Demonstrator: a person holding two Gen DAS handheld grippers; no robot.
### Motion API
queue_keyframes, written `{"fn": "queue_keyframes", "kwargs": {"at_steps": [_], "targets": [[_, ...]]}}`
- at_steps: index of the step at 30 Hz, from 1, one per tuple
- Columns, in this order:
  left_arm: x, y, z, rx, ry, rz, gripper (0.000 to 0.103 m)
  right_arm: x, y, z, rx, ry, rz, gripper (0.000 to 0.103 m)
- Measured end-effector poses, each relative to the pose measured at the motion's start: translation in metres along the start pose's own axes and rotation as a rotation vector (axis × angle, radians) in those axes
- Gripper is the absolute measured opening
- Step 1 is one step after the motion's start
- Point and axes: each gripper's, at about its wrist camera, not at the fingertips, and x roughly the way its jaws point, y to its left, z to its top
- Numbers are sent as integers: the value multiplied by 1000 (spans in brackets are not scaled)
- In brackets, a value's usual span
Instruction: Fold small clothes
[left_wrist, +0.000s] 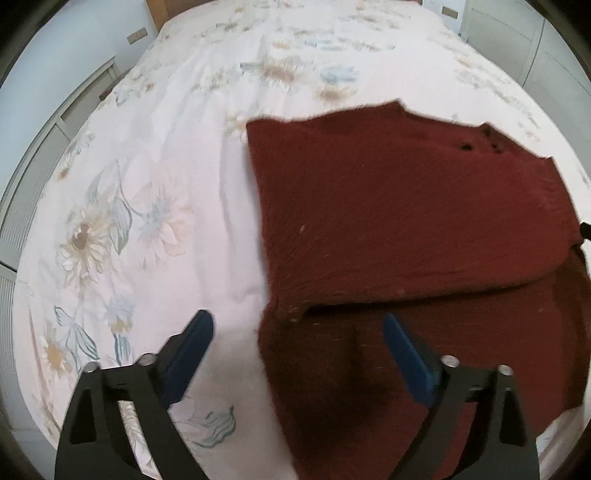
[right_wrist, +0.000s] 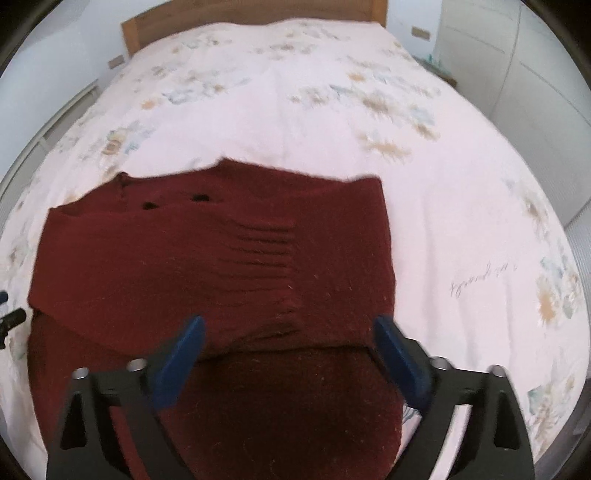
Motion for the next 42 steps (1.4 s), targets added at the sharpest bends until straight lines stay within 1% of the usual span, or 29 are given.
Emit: {"fn": "queue_keyframes", "kwargs": {"at_steps": [1,3,6,8,11,13,15,16,19,21,24,27,28,29,31,34,37,40,42], "targets": [[-9,-5,2,2,-22,-12,97,-4,5,1,-12,-15,3,103],[-19,-15,5,8,-44,-34,102,-12,18,4,-33,-39,9,103],[-29,-38,15,20,-73,-78,102,-15,41,6,-65,-60,20,103],[-27,-58,24,37,-89,-81,102,-11,55,5,-75,-54,26,103],[-18,-86,29,64,-114,-88,102,6,76,-2,-98,-34,40,103],[-8,-100,30,76,-125,-94,102,18,85,-9,-130,-31,32,103],[11,-105,32,87,-108,-95,102,36,89,-19,-153,-6,2,103],[22,-109,30,86,-86,-94,102,45,89,-22,-152,11,-3,103],[47,-110,23,79,-37,-86,102,67,75,-31,-128,39,20,103],[51,-105,17,80,-57,-72,102,70,61,-33,-99,32,43,103],[50,-92,13,84,-69,-61,102,68,42,-32,-72,23,35,103],[51,-69,11,48,-70,-40,102,68,28,-32,-47,25,18,103],[52,-56,8,20,-68,-33,102,68,24,-32,-38,27,19,103],[53,-47,6,-3,-63,-40,102,68,20,-32,-29,32,21,103],[55,-32,2,-49,-53,-77,102,72,15,-33,-21,43,17,103],[55,-29,0,-41,-57,-81,102,76,12,-35,-2,58,25,103],[55,-29,0,-53,-48,-78,102,69,16,-35,-6,48,16,103],[54,-31,4,-59,-23,-79,102,55,19,-33,-21,28,-4,103],[48,-37,9,-69,-24,-75,102,41,20,-31,-22,6,-15,103]]}}
